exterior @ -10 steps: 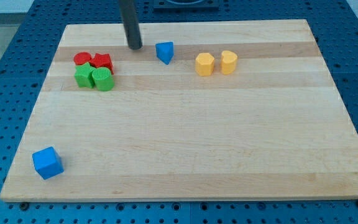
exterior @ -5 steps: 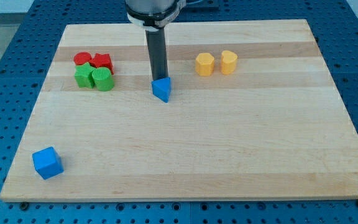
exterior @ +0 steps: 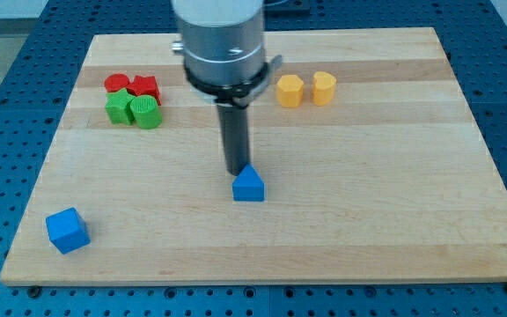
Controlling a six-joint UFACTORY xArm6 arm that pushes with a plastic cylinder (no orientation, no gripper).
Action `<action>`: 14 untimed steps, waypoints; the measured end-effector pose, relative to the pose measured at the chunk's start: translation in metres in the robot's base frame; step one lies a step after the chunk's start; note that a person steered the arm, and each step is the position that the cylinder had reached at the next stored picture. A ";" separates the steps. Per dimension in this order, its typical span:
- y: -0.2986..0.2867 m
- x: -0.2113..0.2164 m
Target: Slide the blue traingle closer to blue cube
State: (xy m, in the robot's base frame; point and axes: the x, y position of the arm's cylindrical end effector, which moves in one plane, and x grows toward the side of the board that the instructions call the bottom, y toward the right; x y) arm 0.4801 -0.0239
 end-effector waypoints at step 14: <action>-0.074 0.086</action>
State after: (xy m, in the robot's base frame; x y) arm 0.5664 -0.0978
